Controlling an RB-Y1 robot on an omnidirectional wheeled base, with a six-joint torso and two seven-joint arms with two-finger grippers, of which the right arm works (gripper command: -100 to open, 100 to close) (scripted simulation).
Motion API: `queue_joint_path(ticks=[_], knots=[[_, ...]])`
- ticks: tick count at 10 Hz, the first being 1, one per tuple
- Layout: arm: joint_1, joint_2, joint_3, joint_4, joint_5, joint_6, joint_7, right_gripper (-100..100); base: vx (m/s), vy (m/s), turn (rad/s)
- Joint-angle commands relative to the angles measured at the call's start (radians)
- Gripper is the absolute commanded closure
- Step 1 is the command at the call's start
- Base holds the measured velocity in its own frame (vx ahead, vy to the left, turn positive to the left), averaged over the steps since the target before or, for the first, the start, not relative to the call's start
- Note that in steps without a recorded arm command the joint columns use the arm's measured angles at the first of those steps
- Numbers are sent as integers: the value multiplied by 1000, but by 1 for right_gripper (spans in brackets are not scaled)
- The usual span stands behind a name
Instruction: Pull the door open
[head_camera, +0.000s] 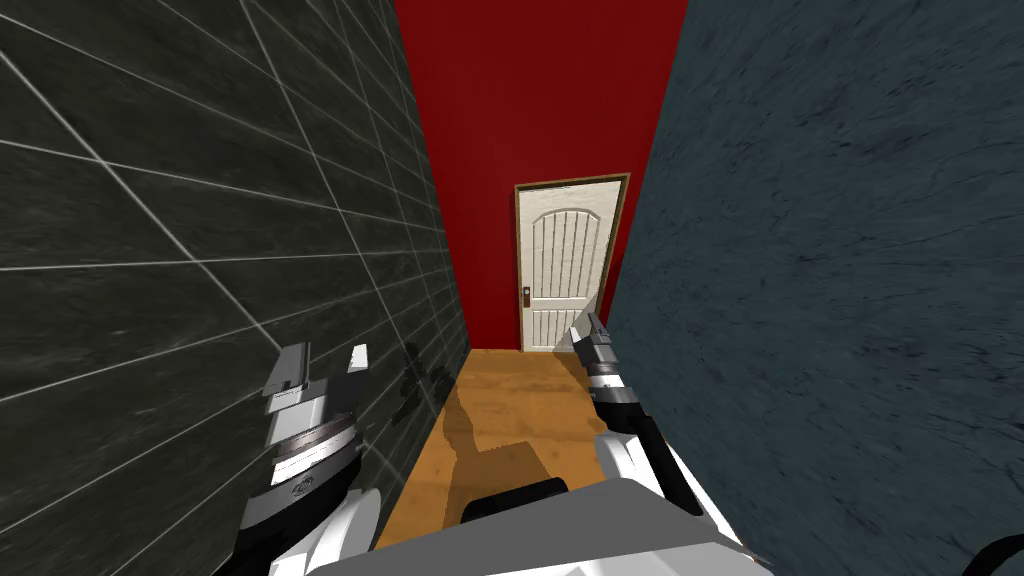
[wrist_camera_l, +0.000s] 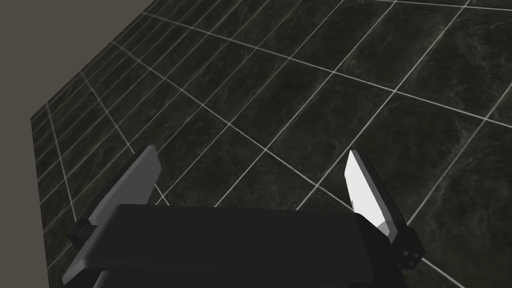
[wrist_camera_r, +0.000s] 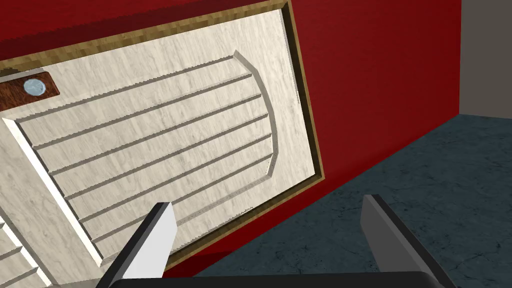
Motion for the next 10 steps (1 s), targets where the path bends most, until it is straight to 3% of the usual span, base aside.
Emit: queue_joint_path(ticks=[1, 10], knots=[[-15, -9, -8, 27, -17, 0, -22, -100, 171, 3, 25], [-132, -50, -68, 230, -147, -2, -189, -100, 166, -18, 60]])
